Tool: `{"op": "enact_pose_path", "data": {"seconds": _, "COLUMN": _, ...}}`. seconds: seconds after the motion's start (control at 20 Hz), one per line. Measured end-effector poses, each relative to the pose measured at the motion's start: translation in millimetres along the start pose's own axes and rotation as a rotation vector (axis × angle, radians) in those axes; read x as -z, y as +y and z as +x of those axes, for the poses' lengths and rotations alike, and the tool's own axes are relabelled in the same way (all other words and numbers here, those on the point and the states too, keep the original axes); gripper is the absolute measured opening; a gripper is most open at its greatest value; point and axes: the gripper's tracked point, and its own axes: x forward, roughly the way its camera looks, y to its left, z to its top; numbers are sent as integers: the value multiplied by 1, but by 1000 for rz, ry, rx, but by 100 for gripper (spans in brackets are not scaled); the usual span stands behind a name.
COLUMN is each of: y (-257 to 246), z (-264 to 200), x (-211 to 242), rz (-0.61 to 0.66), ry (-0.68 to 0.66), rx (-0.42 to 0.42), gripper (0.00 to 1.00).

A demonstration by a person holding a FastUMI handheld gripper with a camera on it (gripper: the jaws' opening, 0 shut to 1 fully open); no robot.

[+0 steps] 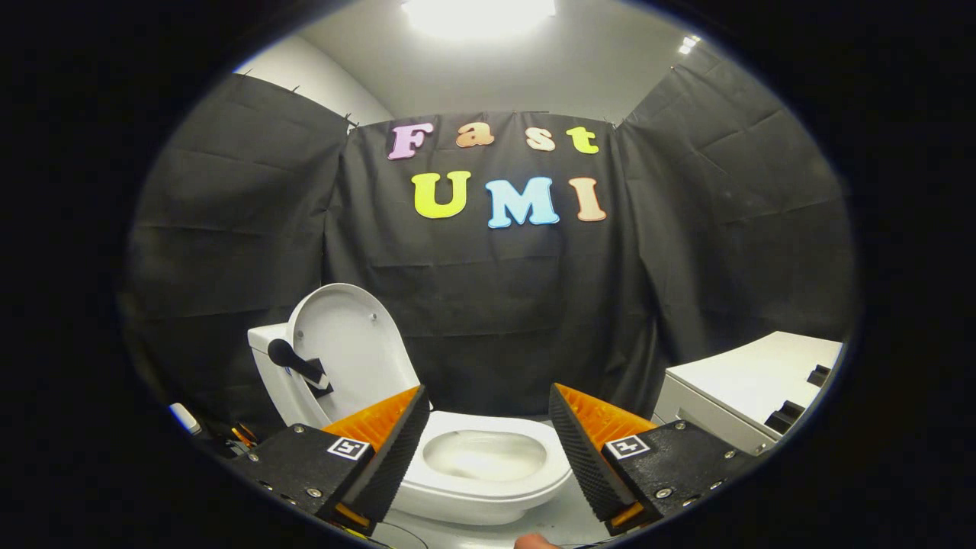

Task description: Open the toilet lid.

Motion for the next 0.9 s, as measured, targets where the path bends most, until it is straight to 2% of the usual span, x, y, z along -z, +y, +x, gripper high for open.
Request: {"op": "enact_pose_path", "data": {"seconds": 0.9, "y": -3, "z": -3, "x": 7, "rz": 13, "ry": 29, "rx": 2, "gripper": 96}}
